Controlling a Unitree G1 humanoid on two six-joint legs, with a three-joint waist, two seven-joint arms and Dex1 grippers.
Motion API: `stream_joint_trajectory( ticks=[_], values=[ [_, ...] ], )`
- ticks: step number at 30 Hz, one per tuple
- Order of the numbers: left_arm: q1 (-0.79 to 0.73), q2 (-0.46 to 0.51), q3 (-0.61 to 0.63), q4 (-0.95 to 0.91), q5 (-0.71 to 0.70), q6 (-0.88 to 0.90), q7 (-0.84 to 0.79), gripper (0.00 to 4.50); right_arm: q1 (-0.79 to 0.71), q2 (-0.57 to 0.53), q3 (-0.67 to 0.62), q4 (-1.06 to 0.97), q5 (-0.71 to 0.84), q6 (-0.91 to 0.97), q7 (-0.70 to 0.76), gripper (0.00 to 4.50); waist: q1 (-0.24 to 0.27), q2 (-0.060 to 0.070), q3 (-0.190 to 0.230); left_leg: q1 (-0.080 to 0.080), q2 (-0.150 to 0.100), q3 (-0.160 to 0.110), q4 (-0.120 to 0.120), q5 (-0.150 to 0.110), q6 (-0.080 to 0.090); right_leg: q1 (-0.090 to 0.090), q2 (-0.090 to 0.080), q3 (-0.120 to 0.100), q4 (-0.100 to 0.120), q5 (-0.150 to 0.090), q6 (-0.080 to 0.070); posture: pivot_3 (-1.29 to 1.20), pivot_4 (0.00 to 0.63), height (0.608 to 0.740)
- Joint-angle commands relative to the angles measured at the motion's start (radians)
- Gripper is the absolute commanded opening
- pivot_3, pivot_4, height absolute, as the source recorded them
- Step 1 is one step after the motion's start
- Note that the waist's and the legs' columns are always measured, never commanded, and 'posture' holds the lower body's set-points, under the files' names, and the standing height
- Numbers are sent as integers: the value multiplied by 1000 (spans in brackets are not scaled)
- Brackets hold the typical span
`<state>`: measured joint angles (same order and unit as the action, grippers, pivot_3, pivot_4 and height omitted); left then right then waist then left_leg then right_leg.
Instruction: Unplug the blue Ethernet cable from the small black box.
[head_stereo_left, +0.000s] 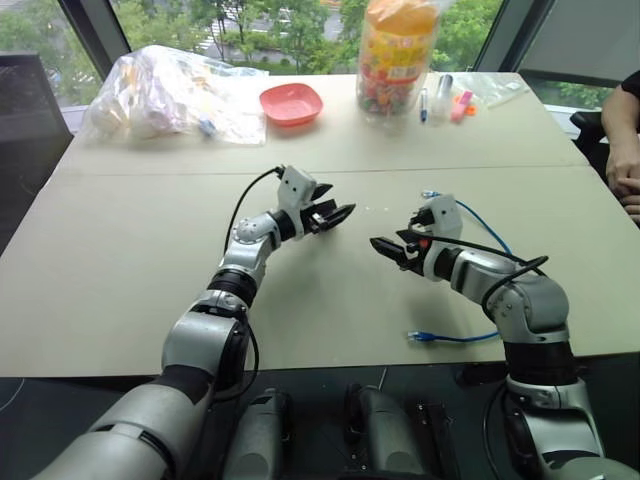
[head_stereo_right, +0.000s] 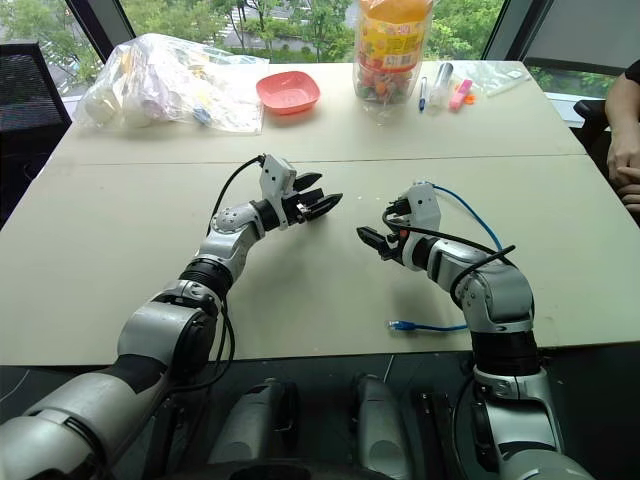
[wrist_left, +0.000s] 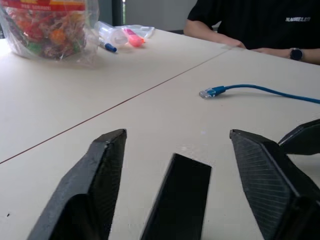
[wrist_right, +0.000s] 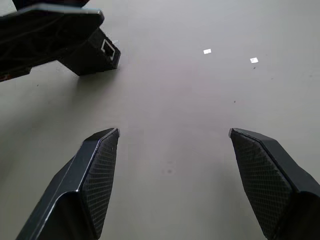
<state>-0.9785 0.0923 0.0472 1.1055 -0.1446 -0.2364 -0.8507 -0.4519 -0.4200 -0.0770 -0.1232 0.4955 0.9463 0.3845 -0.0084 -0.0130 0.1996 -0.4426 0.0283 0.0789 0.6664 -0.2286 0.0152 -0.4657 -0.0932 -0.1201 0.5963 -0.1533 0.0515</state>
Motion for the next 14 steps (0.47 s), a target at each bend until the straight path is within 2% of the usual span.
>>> stream_joint_trajectory(
  ticks=[1, 6, 10, 14],
  values=[
    [42, 58, 23, -196, -78, 152, -108, 3850, 23, -32, -35, -61, 14, -22, 36, 3668, -3, 0, 0, 0, 0, 0, 0, 0, 0, 0, 0, 0, 0, 0, 0, 0, 150, 740],
    [212, 212, 39, -687, -238, 536, -190, 3850, 94, -72, -74, -152, 59, -40, 110, 3668, -7, 0, 0, 0, 2, 0, -1, 0, 0, -1, 2, 1, 1, 0, -1, 0, 150, 740],
    [335, 353, 64, -954, -332, 760, -188, 3850, 162, -107, -90, -217, 91, -60, 176, 3668, -2, 0, 0, 1, 3, -1, 0, 0, 0, 0, 4, 1, 0, 0, -1, 0, 150, 740],
    [467, 447, 111, -1147, -404, 911, -132, 3850, 233, -134, -103, -284, 86, -133, 219, 3668, 0, 1, 0, 2, 3, -2, 0, 0, -1, 1, 4, 1, -1, -2, -5, 0, 150, 740]
  ],
)
